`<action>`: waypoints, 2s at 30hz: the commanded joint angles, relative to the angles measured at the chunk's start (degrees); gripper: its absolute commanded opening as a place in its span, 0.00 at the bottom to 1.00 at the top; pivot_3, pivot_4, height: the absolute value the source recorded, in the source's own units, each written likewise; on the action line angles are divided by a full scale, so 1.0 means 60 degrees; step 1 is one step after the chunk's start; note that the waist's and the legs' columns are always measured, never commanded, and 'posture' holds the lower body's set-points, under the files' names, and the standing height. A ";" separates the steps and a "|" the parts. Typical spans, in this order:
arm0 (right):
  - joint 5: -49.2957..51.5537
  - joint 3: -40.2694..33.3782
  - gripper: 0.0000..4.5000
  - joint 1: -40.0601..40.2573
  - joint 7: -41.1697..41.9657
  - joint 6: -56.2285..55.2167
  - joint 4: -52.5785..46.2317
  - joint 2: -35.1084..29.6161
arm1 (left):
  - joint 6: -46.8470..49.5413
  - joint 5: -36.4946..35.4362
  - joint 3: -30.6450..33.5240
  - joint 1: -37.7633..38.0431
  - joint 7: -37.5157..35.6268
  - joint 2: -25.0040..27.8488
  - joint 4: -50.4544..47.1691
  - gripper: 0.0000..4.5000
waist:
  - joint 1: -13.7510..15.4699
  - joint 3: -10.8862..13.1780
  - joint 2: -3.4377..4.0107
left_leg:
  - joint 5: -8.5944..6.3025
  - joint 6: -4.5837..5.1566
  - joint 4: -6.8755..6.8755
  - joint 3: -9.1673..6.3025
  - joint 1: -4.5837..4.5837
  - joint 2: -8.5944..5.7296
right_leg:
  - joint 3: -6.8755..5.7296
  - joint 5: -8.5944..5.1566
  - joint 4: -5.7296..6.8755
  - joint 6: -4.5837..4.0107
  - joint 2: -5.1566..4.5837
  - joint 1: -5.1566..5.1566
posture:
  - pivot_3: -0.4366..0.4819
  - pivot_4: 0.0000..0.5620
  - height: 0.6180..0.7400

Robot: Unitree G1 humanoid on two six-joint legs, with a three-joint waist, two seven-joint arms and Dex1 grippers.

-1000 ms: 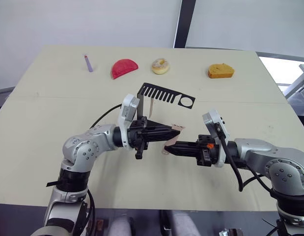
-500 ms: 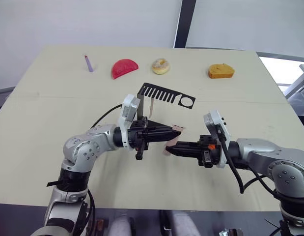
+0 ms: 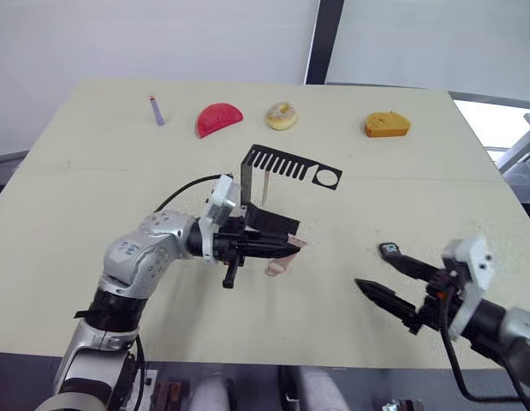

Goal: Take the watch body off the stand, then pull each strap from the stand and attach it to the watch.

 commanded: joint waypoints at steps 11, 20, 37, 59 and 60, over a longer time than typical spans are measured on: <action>-0.2111 -0.0486 1.00 0.2466 -0.0914 -0.1843 -0.0606 0.1719 | -0.1244 0.0895 -0.0269 -0.0295 -0.0807 -0.0264 0.0985 0.00 | -0.0038 -0.0002 0.0004 | 0.0004 -0.0007 -0.0006 0.0013 0.0015 -0.0001 | 0.0015 -0.0001 0.0007 -0.0002 0.0007 0.0002 | 0.48 0.27 0.98; -0.4060 0.1986 1.00 -0.0222 -0.1804 -0.1841 0.1353 0.1794 | -0.1468 0.1144 -0.0319 -0.0070 -0.0651 -0.0396 0.0760 0.00 | -0.0025 -0.0002 0.0005 | 0.0006 -0.0005 -0.0004 0.0009 0.0014 -0.0007 | 0.0015 -0.0003 0.0012 -0.0005 0.0007 0.0000 | 0.48 0.27 0.98; -0.5857 0.3388 1.00 -0.2978 -0.1964 -0.2401 0.4381 0.2759 | -0.0930 0.1008 -0.0115 0.0043 0.0031 -0.0333 0.0105 0.00 | -0.0048 -0.0003 0.0013 | 0.0008 -0.0002 -0.0001 0.0013 0.0015 -0.0006 | 0.0015 -0.0003 0.0026 -0.0006 0.0005 -0.0004 | 0.48 0.27 0.98; -0.6396 0.3451 0.71 -0.3431 -0.2115 -0.2303 0.4900 0.3186 | -0.0876 0.0996 -0.0097 0.0000 0.0218 -0.0450 0.0008 0.00 | -0.0057 -0.0005 0.0015 | 0.0009 -0.0003 0.0009 0.0016 0.0023 -0.0007 | 0.0016 -0.0003 0.0052 -0.0006 0.0002 -0.0005 | 0.48 0.27 0.98; -0.6377 0.3446 0.71 -0.3439 -0.2127 -0.2286 0.4897 0.3213 | -0.0881 0.1000 -0.0097 -0.0006 0.0217 -0.0454 0.0016 0.00 | -0.0059 -0.0005 0.0015 | 0.0009 -0.0003 0.0009 0.0016 0.0023 -0.0007 | 0.0017 -0.0003 0.0052 -0.0006 0.0002 -0.0004 | 0.48 0.27 0.98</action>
